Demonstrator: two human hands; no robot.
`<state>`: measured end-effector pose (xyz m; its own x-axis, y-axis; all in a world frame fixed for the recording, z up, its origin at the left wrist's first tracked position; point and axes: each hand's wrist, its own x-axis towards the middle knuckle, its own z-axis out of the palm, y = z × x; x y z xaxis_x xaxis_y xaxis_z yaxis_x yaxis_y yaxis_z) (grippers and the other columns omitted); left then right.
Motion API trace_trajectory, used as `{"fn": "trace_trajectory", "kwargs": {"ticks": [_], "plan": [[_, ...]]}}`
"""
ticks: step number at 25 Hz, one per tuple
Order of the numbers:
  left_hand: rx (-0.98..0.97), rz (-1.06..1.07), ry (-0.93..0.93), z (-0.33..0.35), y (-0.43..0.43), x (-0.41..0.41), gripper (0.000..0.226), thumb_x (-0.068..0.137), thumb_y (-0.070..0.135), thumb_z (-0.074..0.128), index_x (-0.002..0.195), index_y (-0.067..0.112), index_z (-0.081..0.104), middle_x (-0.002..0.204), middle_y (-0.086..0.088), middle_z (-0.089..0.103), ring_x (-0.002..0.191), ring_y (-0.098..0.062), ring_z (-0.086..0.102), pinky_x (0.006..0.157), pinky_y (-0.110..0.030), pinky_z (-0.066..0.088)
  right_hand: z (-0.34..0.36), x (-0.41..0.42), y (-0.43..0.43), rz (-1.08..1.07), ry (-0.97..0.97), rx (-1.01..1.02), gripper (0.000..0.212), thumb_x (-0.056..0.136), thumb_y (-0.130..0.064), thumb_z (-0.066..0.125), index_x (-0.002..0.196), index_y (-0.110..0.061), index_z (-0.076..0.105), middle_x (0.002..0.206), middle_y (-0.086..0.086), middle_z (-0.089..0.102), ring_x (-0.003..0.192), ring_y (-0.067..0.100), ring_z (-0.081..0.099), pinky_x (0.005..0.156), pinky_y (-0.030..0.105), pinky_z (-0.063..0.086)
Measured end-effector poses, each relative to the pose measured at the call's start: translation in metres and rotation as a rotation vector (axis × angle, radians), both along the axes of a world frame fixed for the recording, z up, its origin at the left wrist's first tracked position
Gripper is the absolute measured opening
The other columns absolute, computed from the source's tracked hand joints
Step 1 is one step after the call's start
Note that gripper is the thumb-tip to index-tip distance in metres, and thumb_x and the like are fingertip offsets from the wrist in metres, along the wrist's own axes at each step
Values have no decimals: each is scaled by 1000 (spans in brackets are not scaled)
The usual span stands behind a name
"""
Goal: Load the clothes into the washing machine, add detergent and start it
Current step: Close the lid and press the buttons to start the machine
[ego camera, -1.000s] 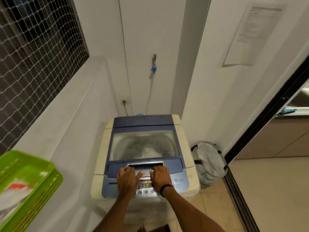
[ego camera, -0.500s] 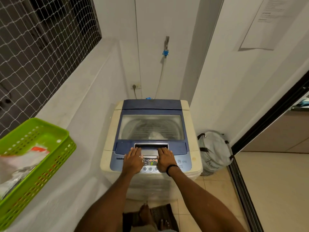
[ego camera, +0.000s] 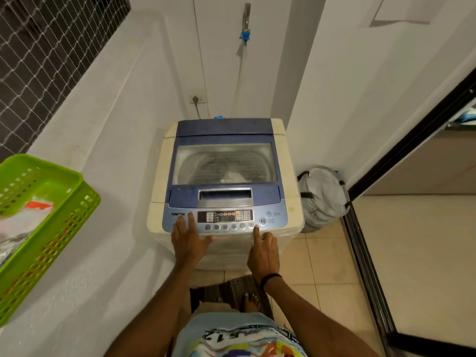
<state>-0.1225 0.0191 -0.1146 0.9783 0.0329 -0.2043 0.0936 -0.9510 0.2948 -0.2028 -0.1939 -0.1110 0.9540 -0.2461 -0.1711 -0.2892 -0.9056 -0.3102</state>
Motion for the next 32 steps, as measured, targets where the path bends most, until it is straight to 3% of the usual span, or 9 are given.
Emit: {"fn": "trace_trajectory", "kwargs": {"ticks": [5, 9, 16, 23, 29, 32], "plan": [[-38, 12, -12, 3, 7, -1, 113, 70, 76, 64, 152, 12, 19, 158, -19, 21, 146, -38, 21, 114, -53, 31, 2, -4, 10, 1, 97, -22, 85, 89, -16, 49, 154, -21, -7, 92, 12, 61, 71, 26, 57, 60, 37, 50], [-66, 55, -25, 7, 3, 0, 99, 79, 73, 55, 151, 12, 22, 157, -19, 24, 144, -39, 24, 110, -56, 35, 3, -4, 21, -29, 120, 29, 93, 91, -16, 45, 148, -32, -27, 84, 10, 63, 61, 25, 55, 55, 34, 48], [-60, 73, -12, 3, -4, -2, 96, 86, 66, 52, 154, 8, 17, 159, -20, 21, 147, -40, 20, 114, -57, 25, 13, -7, 27, -152, 96, 65, 84, 95, -27, 45, 150, -40, -17, 82, 8, 66, 65, 25, 60, 61, 36, 52], [-74, 70, 71, 7, -5, 2, 99, 86, 61, 58, 155, 8, 10, 161, -19, 14, 149, -40, 10, 116, -58, 19, 21, 0, 29, -99, 155, 30, 80, 97, -30, 44, 150, -41, -15, 78, 9, 68, 64, 27, 62, 62, 36, 53], [-71, 72, 65, 9, -5, 4, 100, 84, 61, 60, 154, 9, 11, 160, -20, 14, 148, -40, 12, 117, -57, 20, 33, 10, 16, -81, 174, -36, 61, 99, -38, 38, 151, -44, 7, 84, 12, 70, 74, 33, 66, 65, 36, 48], [-59, 66, 78, 9, -6, 5, 101, 84, 61, 61, 154, 9, 11, 160, -20, 14, 148, -41, 13, 116, -56, 22, 36, 22, 10, -89, 201, -17, 46, 103, -32, 29, 146, -45, 26, 93, 13, 70, 80, 33, 66, 66, 36, 43]]}}
